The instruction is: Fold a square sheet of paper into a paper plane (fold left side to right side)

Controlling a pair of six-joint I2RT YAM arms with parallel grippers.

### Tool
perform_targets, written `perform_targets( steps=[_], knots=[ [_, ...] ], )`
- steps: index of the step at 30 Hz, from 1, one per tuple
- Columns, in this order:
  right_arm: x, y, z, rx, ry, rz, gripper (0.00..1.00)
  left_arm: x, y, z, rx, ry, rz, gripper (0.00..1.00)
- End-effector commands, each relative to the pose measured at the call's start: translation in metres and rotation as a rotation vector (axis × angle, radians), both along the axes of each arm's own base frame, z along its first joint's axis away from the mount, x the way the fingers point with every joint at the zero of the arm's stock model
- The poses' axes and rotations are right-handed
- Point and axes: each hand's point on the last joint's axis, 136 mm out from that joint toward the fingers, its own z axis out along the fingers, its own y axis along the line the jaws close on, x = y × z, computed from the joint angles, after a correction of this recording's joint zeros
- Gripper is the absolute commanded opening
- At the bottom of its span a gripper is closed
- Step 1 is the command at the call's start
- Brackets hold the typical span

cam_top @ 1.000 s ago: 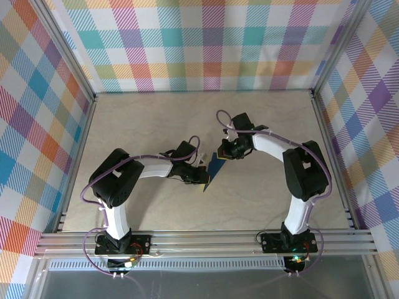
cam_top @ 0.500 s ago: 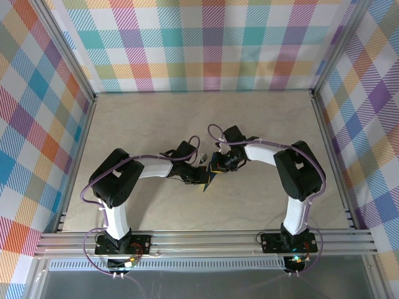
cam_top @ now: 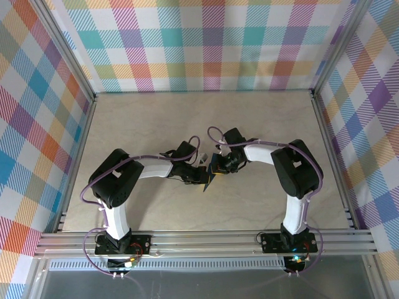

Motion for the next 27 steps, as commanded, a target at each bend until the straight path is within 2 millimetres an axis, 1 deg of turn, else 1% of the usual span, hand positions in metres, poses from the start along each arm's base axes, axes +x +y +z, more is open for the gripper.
perform_targets(
  steps=[1,4,9,17,21,27],
  knots=[
    [0.009,-0.019,-0.018,-0.056,-0.027,-0.023,0.0,-0.035,0.044,-0.053,0.223,0.138,0.044,0.0],
    [0.017,-0.024,-0.018,-0.06,-0.039,-0.034,0.0,-0.039,0.047,-0.056,0.227,0.148,0.045,0.0],
    [0.033,-0.039,-0.017,-0.061,-0.049,-0.077,0.0,-0.044,0.05,-0.059,0.23,0.16,0.049,0.0],
    [0.057,-0.065,-0.023,-0.096,-0.034,-0.153,0.0,-0.046,0.052,-0.058,0.229,0.157,0.053,0.0],
    [0.069,-0.076,-0.023,-0.097,-0.028,-0.193,0.0,-0.046,0.052,-0.057,0.228,0.154,0.056,0.0],
    [0.08,-0.084,-0.023,-0.102,-0.03,-0.215,0.0,-0.046,0.053,-0.057,0.227,0.156,0.06,0.0]
  ],
)
